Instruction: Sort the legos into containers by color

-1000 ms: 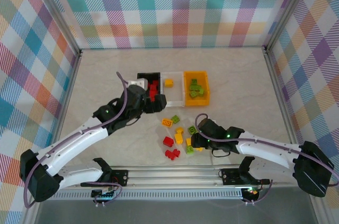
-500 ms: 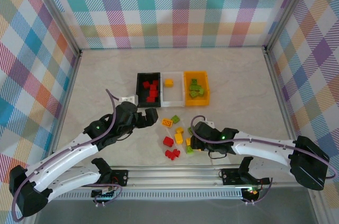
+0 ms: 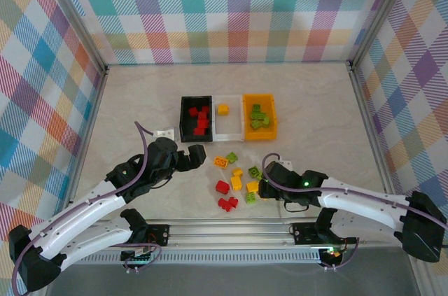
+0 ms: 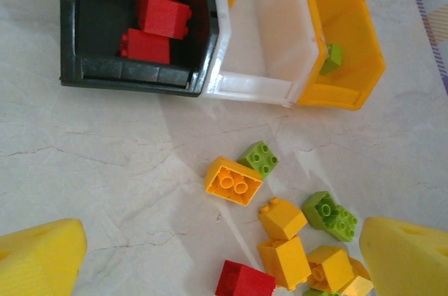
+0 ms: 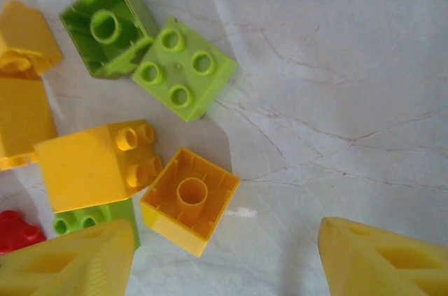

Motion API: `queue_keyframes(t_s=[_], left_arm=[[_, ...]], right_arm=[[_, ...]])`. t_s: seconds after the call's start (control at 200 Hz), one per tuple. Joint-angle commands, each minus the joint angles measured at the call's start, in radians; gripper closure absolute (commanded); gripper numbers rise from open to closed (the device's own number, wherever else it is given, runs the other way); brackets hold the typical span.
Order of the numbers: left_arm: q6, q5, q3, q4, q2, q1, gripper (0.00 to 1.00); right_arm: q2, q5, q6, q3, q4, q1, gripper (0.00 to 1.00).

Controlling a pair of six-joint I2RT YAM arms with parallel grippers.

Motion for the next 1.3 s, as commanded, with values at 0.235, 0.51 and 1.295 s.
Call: queue_keyframes(t_s=[0.235, 0.51, 1.295], left_arm=[[-0.006, -0.042, -0.024, -0.018, 0.0, -0.008, 0.0], [-0.007, -0.052, -0.036, -0.019, 0.005, -0.009, 0.0], [0.035, 0.016, -0.076, -0.025, -0.007, -0.01, 0.03]], right_arm=[[0.129, -0.008, -0.013, 0.005, 0.118, 0.011, 0.28], [0.232, -0.021, 0.004, 0.02, 0.103, 0.011, 0.34], [0.51, -0.085, -0.393, 0.62, 0.183, -0.243, 0.7]])
